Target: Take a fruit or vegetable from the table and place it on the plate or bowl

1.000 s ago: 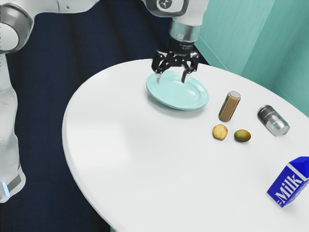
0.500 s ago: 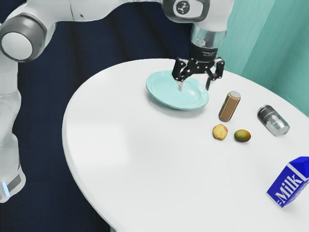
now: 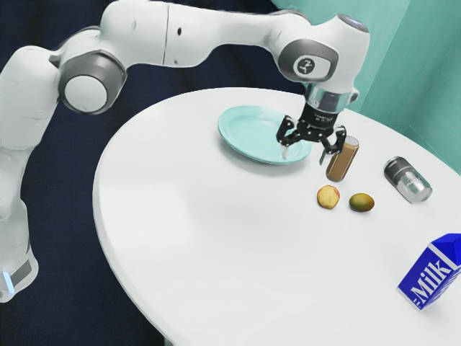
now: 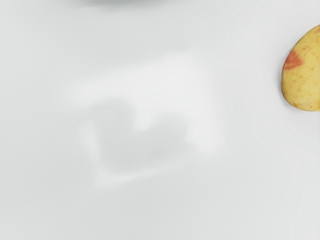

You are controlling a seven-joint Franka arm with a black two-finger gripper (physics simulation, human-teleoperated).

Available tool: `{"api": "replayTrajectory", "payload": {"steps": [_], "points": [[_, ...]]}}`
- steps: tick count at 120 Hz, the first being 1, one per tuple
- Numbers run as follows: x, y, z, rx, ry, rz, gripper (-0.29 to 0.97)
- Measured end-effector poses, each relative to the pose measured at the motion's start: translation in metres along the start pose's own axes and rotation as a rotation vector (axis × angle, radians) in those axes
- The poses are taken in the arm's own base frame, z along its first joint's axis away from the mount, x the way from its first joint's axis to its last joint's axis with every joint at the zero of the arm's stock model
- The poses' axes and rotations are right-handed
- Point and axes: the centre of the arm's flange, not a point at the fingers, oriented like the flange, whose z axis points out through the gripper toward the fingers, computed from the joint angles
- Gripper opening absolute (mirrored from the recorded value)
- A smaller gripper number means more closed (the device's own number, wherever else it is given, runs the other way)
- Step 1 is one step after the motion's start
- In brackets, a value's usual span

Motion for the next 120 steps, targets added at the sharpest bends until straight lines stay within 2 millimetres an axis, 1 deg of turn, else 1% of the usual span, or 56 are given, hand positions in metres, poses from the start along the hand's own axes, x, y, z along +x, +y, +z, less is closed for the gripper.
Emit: {"api": "replayTrajectory", "payload": {"steps": [6, 13, 27, 36, 42, 54, 60, 70, 81, 88, 98, 114, 120], "points": [[0.002, 0.015, 0.009, -0.02, -0.006, 0.028, 0.68], [0.011, 0.026, 0.022, -0.031, -0.012, 0.045, 0.68], [0.027, 0.038, 0.047, -0.046, -0.025, 0.079, 0.68], [0.032, 0.044, 0.055, -0.062, -0.026, 0.102, 0.68], [0.042, 0.045, 0.06, -0.071, -0.025, 0.105, 0.68], [0.081, 0.039, 0.064, -0.089, -0.02, 0.083, 0.68], [0.095, 0.037, 0.067, -0.093, -0.023, 0.078, 0.68], [0.106, 0.037, 0.076, -0.095, -0.029, 0.087, 0.68], [0.118, 0.035, 0.078, -0.102, -0.029, 0.094, 0.68], [0.117, 0.036, 0.078, -0.111, -0.031, 0.111, 0.68], [0.103, 0.045, 0.08, -0.137, -0.035, 0.152, 0.68], [0.089, 0.063, 0.101, -0.185, -0.044, 0.205, 0.68], [0.087, 0.068, 0.109, -0.203, -0.044, 0.219, 0.68]]}}
